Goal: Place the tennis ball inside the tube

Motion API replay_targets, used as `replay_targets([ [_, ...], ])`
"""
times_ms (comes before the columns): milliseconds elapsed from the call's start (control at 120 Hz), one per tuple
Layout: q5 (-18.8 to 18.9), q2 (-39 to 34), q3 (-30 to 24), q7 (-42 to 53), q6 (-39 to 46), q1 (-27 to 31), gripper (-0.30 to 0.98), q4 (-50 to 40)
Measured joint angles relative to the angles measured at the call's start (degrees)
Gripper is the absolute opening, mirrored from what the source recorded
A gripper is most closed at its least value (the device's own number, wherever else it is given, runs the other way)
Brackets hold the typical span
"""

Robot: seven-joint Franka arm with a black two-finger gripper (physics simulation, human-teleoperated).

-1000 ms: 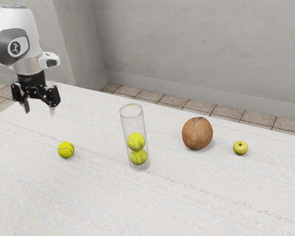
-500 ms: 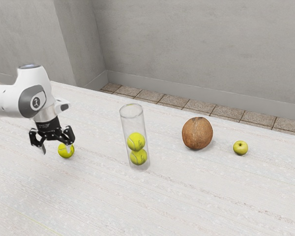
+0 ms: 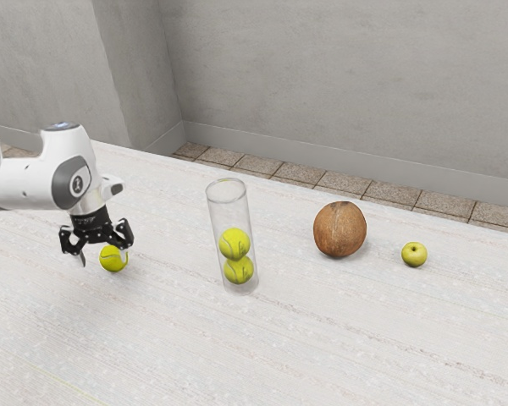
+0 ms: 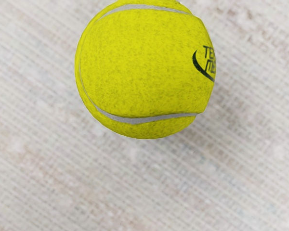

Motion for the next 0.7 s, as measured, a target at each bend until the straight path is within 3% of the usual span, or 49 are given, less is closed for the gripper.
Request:
replay_targets([
  [350, -6.15, 9.32, 0.05, 4.97, 0.21, 1.56, 0.69, 7.75],
  [700, -8.77, 12.87, 0.0, 10.67, 0.02, 3.2, 0.69, 11.19],
])
